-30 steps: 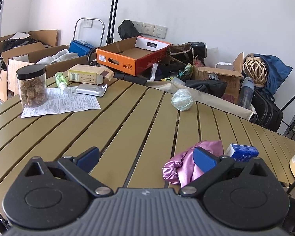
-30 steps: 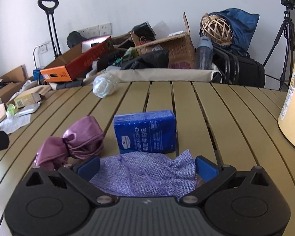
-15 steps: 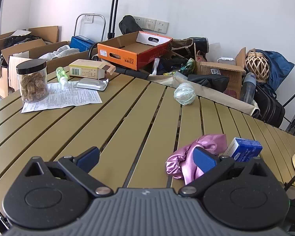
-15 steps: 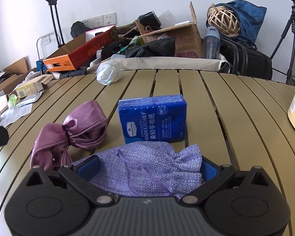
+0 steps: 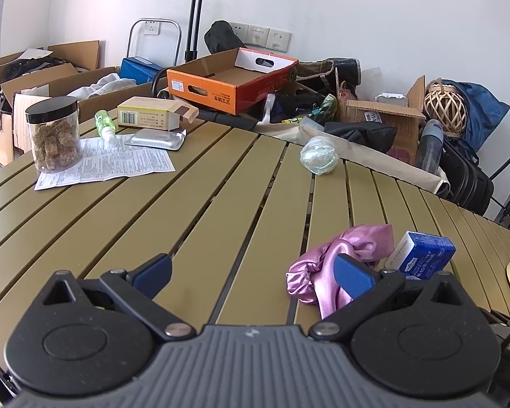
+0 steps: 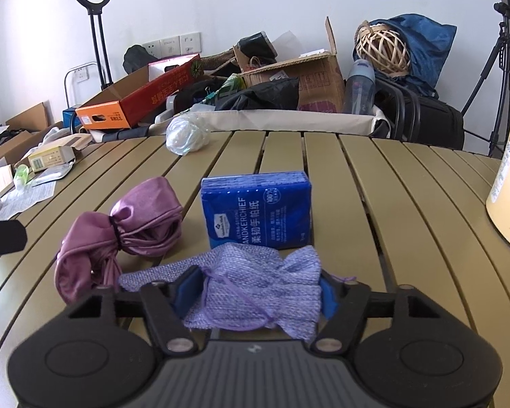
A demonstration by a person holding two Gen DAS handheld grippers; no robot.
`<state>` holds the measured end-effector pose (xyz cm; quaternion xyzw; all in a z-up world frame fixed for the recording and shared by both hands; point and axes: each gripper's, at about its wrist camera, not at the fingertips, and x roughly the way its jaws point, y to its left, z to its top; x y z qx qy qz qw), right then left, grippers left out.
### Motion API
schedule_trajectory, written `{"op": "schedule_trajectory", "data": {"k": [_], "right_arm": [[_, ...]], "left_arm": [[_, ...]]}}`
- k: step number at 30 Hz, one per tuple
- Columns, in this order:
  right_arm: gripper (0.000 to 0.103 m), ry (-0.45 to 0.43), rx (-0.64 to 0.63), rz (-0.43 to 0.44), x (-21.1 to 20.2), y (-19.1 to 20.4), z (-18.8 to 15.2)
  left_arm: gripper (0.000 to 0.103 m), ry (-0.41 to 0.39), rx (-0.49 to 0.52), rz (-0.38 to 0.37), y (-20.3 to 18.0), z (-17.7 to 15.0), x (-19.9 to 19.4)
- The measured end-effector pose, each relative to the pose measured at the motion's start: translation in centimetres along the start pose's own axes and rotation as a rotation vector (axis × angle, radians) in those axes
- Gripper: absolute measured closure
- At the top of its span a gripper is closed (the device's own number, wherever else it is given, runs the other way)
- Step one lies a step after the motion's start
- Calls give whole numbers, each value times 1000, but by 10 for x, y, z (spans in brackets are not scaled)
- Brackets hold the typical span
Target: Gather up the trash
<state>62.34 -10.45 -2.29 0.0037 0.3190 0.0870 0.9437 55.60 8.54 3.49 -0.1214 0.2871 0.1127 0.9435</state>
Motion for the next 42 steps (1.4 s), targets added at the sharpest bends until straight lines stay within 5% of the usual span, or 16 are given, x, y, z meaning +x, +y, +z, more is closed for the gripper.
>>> {"op": "schedule_trajectory", "data": {"k": [18,42], "right_arm": [[67,-34,64,109,-18,-23,-5],[67,-224,249,22,-80,-119,-3]], "left_arm": [[0,17,9,-39,-25,-5,7],[0,43,18,9,-62,-19,48]]}}
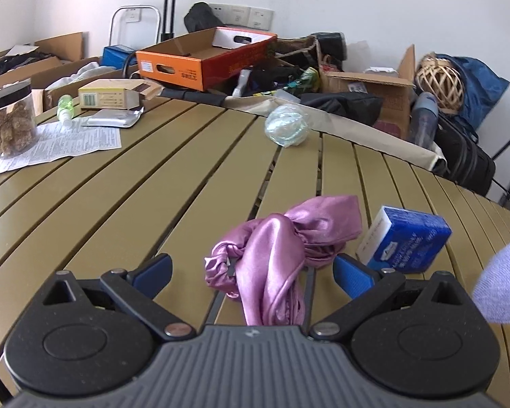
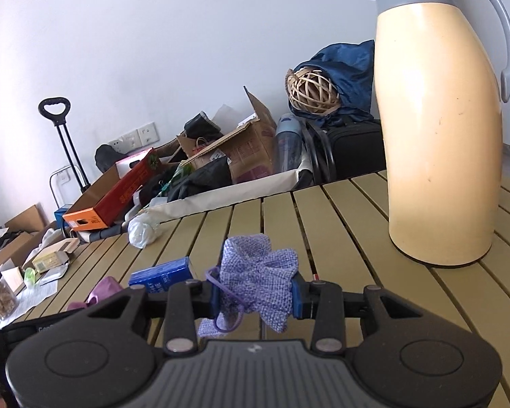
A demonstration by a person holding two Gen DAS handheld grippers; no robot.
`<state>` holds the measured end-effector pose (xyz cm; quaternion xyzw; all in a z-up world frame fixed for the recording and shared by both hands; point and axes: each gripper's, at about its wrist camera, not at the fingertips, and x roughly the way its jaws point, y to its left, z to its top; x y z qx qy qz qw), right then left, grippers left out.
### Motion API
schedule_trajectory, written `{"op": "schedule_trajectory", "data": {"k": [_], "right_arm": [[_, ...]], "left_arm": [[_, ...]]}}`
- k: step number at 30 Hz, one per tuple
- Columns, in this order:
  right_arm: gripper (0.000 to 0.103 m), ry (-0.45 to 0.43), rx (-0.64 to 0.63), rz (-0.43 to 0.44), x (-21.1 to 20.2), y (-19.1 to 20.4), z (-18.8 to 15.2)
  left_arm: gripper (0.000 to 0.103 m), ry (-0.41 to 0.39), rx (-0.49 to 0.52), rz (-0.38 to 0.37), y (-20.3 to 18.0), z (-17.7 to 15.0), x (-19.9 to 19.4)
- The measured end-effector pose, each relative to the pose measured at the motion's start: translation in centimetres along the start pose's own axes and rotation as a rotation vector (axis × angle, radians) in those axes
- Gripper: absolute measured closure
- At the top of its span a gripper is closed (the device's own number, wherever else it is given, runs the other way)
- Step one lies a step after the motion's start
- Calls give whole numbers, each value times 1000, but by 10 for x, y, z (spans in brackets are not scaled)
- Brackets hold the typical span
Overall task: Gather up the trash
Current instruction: 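Close the left gripper on the pink satin scrunchie and lift it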
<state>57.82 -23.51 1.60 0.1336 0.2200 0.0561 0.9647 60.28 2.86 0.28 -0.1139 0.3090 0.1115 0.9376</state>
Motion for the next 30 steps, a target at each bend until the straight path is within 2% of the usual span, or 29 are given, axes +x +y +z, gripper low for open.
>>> {"op": "schedule_trajectory", "data": {"k": [3,6,9,11,14,20,30], "right_arm": [[67,3,4,4,0,-1,-1],[67,7,5,6,0,-2,-1],[67,8,6,6,1,-1,-2],[67,10,5,7,1,-1,-2],[67,12,3,8,1,0,-2],[67,12,2,11,1,2,-2],[67,4,-6,36,-3,10,-3]], "left_arm": [[4,-1,5,-6,-1,0,2],[15,0,23,-6,-5,0,2],[31,6,22,-12,-5,-1,4],[45,2,23,-4,-5,-1,4],[56,1,16,-17,-2,0,4],[63,-11,18,-22,-1,0,1],[65,-62,25,-42,1,0,-18]]}}
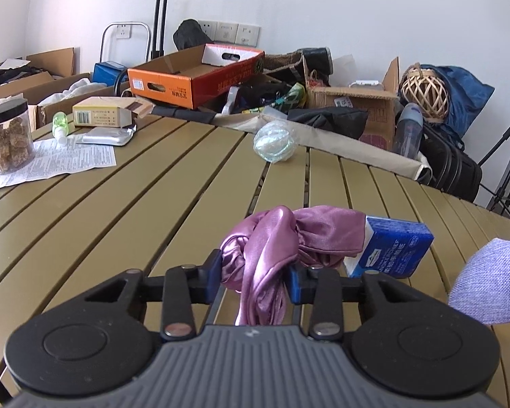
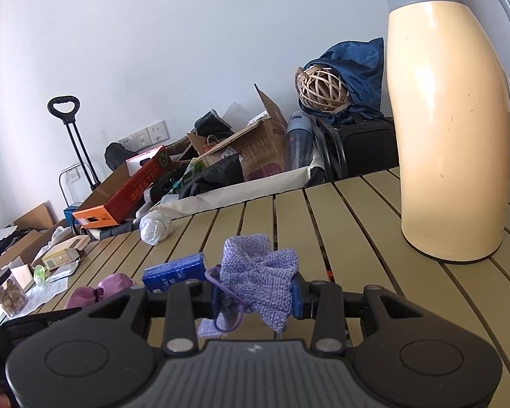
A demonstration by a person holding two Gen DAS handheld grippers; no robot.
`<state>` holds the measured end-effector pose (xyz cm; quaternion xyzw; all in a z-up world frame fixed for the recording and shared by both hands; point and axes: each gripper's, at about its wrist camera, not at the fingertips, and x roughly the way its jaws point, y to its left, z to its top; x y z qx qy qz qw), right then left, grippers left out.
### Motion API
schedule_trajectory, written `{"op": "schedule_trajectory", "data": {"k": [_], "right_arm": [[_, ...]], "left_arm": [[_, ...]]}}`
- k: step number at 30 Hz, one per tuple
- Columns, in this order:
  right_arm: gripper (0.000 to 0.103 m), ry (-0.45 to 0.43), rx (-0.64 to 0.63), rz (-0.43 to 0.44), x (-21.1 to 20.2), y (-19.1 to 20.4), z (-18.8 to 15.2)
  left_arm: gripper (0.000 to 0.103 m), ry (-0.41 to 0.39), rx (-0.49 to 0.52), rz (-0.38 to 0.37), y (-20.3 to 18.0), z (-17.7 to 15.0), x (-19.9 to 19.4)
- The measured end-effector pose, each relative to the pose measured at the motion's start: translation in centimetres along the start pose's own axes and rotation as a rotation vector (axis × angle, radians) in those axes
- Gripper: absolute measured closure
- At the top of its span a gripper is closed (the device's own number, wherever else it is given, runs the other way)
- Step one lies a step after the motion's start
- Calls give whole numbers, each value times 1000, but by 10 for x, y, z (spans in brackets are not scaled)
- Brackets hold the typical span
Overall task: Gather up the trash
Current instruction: 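Close the left gripper on the pink satin scrunchie and lift it, then carry the cloth and scrunchie down off the table toward the black bin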
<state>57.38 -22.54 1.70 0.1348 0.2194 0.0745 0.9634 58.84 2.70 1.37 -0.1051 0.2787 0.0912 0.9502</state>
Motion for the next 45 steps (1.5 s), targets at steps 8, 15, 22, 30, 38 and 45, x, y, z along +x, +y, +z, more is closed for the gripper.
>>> {"op": "schedule_trajectory", "data": {"k": [8,15,22,30,38,45], "right_arm": [[67,-15,-8,26,-16,9,-2],[67,-41,-17,44,-41,16,-8],[67,-55,-13,65,-71,20,-16],[67,-49,-10,80,-103,26,-30],[67,-45,-20,97,-145,36,-47],[67,-34,-50,109,-182,45,-64]], "left_arm": [[66,-34,6,-28,3,-1,-26],[66,-60,-1,-65,11,-8,-59],[66,-99,-9,-95,21,-21,-102],[66,-125,-7,-119,31,-41,-149],[66,-118,11,-127,38,-65,-193],[66,-129,45,-132,41,-85,-232]]}}
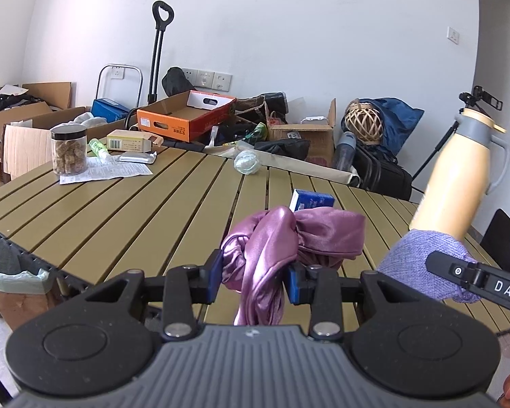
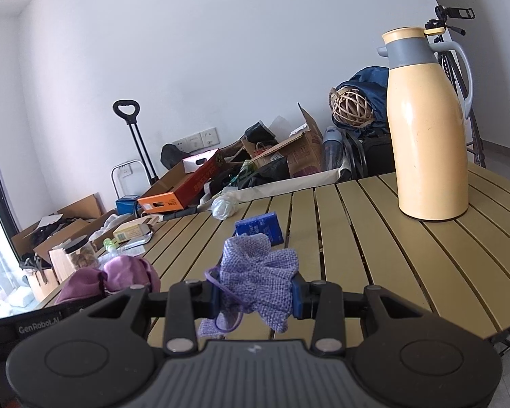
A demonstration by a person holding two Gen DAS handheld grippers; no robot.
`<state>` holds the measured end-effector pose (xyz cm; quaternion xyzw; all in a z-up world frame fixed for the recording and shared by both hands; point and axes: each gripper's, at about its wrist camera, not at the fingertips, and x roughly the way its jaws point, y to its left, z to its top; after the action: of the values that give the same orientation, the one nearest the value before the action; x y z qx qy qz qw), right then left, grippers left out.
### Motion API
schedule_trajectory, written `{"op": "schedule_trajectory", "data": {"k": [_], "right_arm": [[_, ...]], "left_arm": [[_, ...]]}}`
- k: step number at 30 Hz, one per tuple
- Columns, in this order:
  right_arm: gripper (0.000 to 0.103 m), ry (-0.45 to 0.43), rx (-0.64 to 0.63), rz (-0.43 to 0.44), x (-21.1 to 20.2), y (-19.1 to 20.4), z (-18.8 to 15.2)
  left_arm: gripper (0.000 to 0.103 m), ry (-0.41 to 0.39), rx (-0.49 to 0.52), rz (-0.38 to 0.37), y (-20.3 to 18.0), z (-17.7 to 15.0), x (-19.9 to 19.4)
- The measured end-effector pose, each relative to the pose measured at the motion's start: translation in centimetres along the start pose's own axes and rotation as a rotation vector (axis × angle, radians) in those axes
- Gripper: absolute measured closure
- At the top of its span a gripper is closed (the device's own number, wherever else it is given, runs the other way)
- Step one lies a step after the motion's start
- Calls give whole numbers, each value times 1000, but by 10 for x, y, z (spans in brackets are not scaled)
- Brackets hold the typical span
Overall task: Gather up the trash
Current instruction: 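Carry the cloth and scrunchie down off the table toward the black bin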
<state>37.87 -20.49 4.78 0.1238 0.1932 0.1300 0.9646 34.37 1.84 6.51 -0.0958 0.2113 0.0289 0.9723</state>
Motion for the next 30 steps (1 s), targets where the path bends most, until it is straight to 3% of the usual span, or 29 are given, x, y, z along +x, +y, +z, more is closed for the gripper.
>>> {"op": "schedule_trajectory", "data": {"k": [15,30], "right_arm": [[67,44,-49,1,-60,8,-36],[67,184,-50,-8,-68,-15,-91]], "left_arm": [[66,18,67,-2,-4,-38,-60],[66,140,157,15,-4,-96,-64]]}}
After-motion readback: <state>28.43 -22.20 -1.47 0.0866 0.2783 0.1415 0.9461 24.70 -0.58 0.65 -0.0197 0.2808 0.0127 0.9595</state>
